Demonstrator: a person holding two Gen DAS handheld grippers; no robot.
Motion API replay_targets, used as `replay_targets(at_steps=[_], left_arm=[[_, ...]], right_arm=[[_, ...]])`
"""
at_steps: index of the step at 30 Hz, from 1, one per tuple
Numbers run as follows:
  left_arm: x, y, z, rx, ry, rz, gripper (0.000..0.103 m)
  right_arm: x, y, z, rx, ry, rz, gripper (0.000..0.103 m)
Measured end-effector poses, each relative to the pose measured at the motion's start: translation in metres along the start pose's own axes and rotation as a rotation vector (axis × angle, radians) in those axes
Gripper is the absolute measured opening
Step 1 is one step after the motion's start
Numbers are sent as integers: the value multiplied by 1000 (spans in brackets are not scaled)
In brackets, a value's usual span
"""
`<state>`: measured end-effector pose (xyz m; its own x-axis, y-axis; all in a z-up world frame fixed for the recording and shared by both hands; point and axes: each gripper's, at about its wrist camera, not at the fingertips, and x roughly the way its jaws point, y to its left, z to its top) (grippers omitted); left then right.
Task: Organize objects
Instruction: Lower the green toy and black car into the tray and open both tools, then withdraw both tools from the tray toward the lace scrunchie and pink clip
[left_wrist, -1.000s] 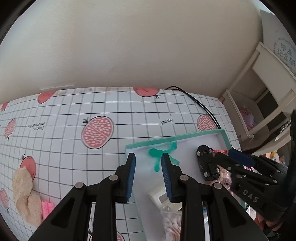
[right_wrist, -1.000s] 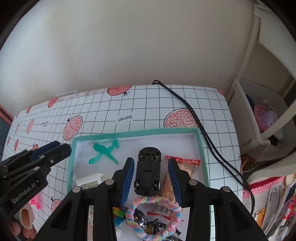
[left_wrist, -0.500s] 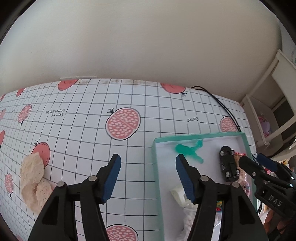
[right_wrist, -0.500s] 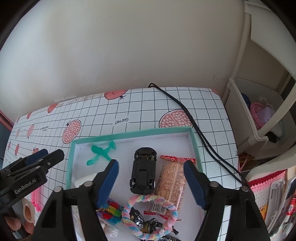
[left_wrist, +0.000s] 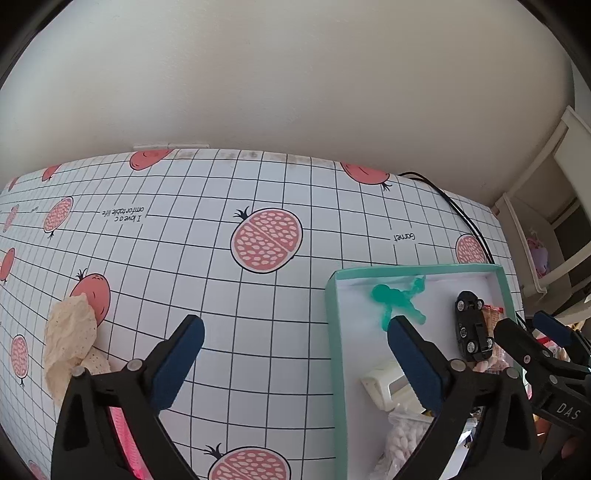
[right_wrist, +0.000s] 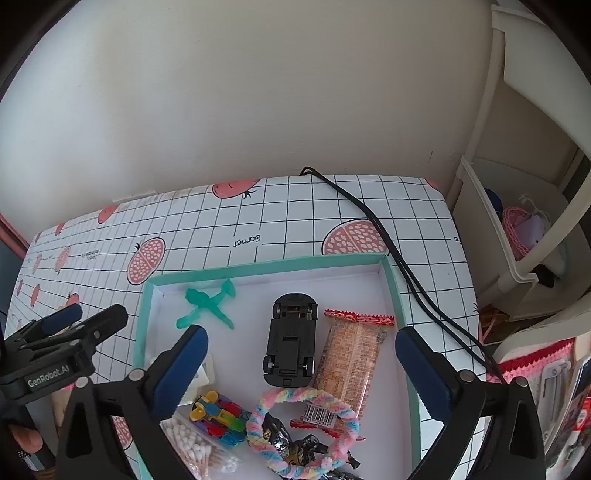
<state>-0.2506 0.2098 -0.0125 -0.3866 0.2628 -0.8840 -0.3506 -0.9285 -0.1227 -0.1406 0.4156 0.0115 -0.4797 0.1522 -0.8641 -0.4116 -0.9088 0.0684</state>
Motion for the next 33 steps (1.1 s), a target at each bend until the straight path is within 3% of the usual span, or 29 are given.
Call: replay_targets(at_steps=[15, 25, 33], left_arm=[[-5, 7, -1, -13, -13, 7, 103], [-53, 32, 0, -19, -59, -10, 103], [-95, 85, -14, -71, -101, 12, 103]], right_arm=[[-1, 3, -1, -10, 2, -12, 103], [-35, 21, 6, -11, -19, -24, 103], [-58, 62, 8, -49, -37, 8, 103]])
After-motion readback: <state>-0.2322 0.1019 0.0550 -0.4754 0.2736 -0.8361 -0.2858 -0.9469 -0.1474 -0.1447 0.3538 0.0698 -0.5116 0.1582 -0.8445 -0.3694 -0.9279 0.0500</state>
